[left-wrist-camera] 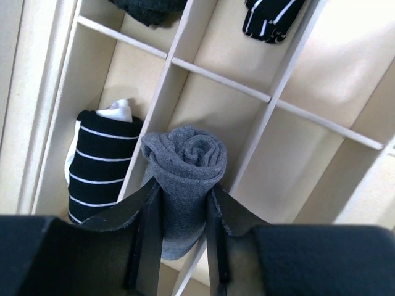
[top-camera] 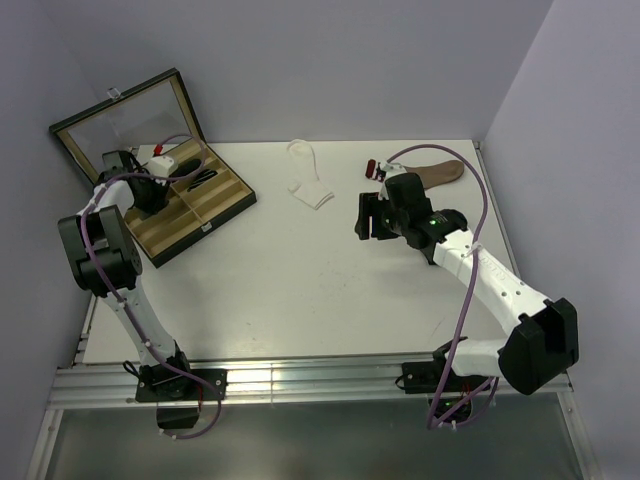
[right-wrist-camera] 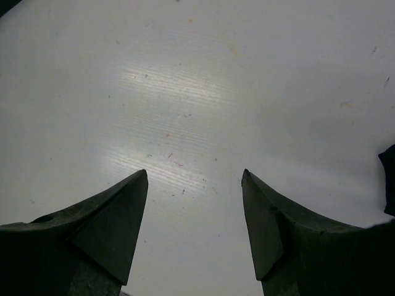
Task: Roll the socks
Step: Place the sock in the storage box.
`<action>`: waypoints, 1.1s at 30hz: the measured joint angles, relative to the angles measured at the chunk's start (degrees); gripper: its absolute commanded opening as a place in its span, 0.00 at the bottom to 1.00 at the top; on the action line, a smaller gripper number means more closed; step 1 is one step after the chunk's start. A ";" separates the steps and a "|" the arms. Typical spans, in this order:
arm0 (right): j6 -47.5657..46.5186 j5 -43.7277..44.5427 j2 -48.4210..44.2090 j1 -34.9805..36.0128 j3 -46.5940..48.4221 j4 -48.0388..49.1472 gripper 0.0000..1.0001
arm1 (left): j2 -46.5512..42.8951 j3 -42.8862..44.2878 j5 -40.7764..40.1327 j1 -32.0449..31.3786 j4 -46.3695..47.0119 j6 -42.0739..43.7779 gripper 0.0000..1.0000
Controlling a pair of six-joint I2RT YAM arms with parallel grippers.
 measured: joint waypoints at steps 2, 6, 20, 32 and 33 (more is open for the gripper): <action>0.00 -0.09 0.09 0.00 0.00 0.00 0.69 | 0.22 0.46 0.57 0.00 -0.55 -0.37 0.32; 0.00 -0.31 0.11 0.00 0.00 0.00 0.69 | 1.88 1.60 1.14 0.02 -0.81 -0.52 0.34; 0.02 -1.11 0.11 -0.02 0.00 0.02 0.68 | 3.87 4.04 1.40 0.31 -1.22 -0.85 0.50; 0.02 -1.64 0.11 -0.02 0.00 0.02 0.68 | 0.11 4.07 4.00 0.20 -4.26 -1.99 0.50; 0.02 -1.68 0.11 -0.02 0.00 0.04 0.68 | -0.04 4.07 4.22 0.20 -4.42 -2.12 0.49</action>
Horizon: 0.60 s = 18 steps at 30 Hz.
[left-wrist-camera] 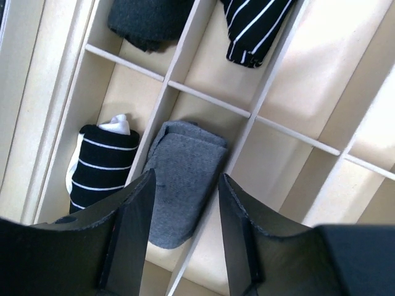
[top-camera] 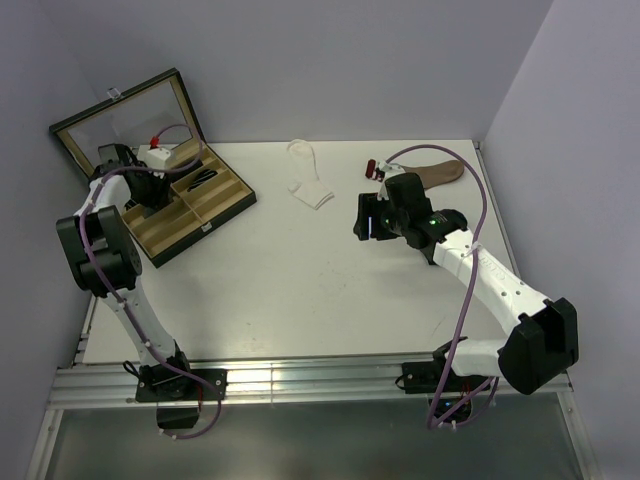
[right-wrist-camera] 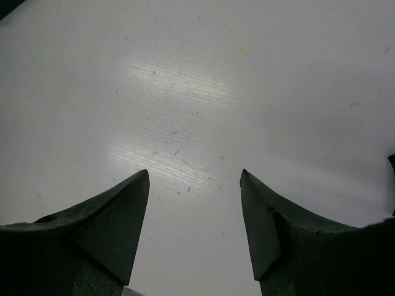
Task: Roll the socks
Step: Place the sock in the storage box.
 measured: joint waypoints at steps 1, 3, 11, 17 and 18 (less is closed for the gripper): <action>0.02 -0.13 0.00 0.00 0.00 0.00 0.68 | -0.11 0.00 0.22 -0.04 -0.04 -0.15 0.49; 0.02 -0.33 0.00 0.00 0.00 0.02 0.68 | -0.11 0.00 0.50 -0.11 -0.07 -0.37 0.48; 0.15 -0.66 -0.26 -0.02 0.00 0.00 0.67 | 0.63 0.00 0.72 -0.09 -0.07 -1.88 0.47; 0.26 -0.68 -0.81 -0.04 0.00 0.00 0.67 | 1.31 0.42 1.22 -0.07 -0.07 -3.82 0.47; 0.26 -0.66 -0.90 -0.07 0.00 0.00 0.67 | 1.29 0.42 1.20 -0.07 0.00 -4.28 0.47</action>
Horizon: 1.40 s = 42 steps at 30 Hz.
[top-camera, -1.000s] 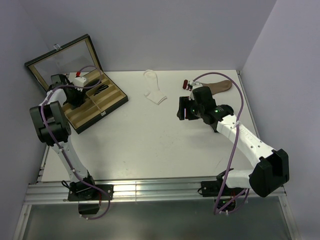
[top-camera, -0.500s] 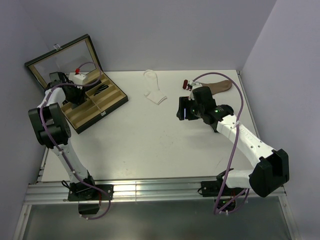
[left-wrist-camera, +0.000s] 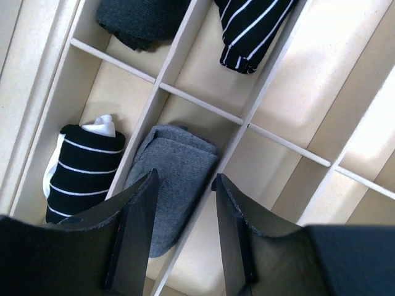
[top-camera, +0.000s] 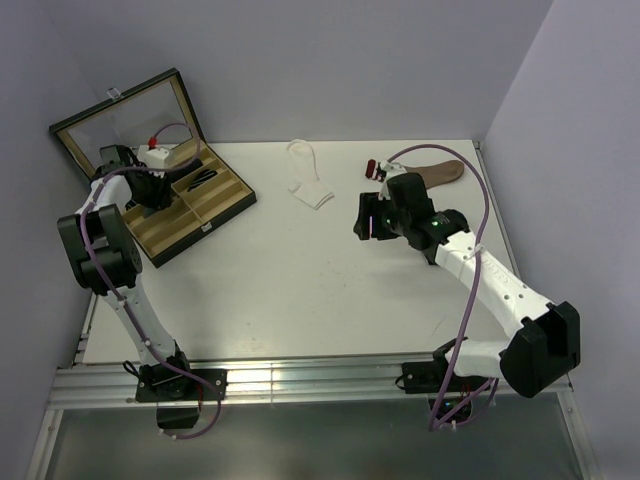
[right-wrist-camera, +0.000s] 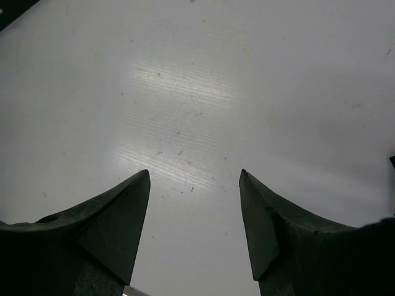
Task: Roll the socks
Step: Place the sock in the storage box, then move the sock to the center of the board.
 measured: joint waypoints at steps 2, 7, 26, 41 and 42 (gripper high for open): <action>0.00 0.11 -0.35 0.00 0.00 0.00 0.68 | -0.24 0.00 -0.07 0.02 0.04 -0.96 0.48; 0.92 2.67 -2.45 0.00 -0.02 0.42 0.69 | -4.24 -1.20 -0.22 0.02 3.76 -7.58 0.50; 13.03 12.31 -1.95 -17.27 -3.39 -1.16 0.86 | -51.98 -24.74 -5.68 -0.15 25.03 -55.12 0.96; 19.74 9.51 16.24 -32.02 -6.73 4.31 0.85 | -66.27 -42.12 -11.21 -15.58 14.45 -64.43 0.99; 19.74 9.35 17.84 -32.02 -6.40 4.37 0.85 | -66.18 -43.04 -11.89 -16.09 14.08 -64.41 0.99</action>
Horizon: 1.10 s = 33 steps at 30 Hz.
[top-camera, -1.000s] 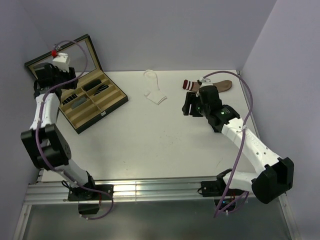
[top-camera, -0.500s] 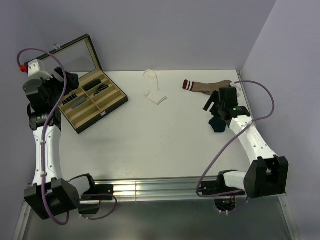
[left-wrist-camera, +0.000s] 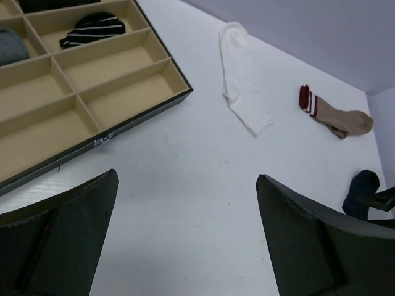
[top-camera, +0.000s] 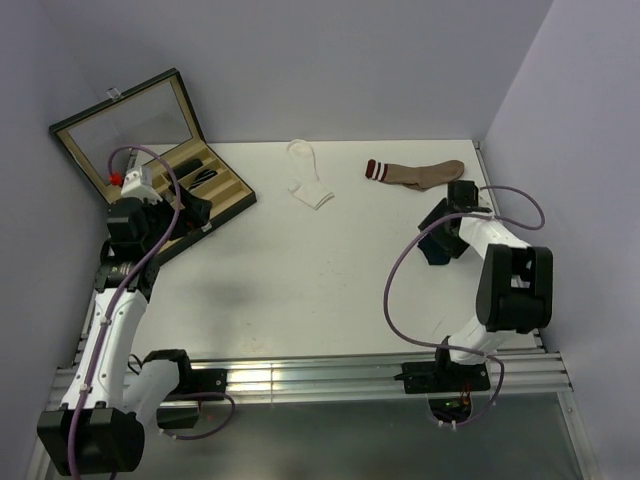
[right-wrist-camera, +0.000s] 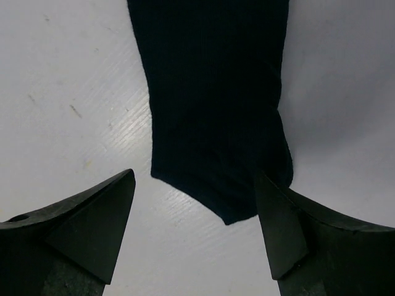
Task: Roll the socks
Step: Move the sock to the center of the board.
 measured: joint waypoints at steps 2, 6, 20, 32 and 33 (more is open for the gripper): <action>-0.04 -0.48 2.89 0.00 0.74 -0.11 0.84 | 0.07 -0.70 -1.25 -0.83 -0.98 -0.02 0.99; -0.07 -2.58 6.47 0.00 1.88 -0.09 0.82 | 0.09 -0.83 -2.51 -2.89 -1.73 -0.07 0.99; 6.73 -8.55 3.63 18.99 -1.97 1.03 0.82 | 0.94 -0.83 -2.62 -3.45 -2.16 -0.07 0.99; 13.31 -8.55 3.58 40.35 5.29 -3.15 0.82 | 1.33 -0.83 -0.98 -3.74 -2.16 -0.07 0.99; 11.91 -7.48 3.39 40.61 6.88 -3.52 0.82 | 1.46 -0.83 -0.68 -3.74 -2.12 -0.07 0.99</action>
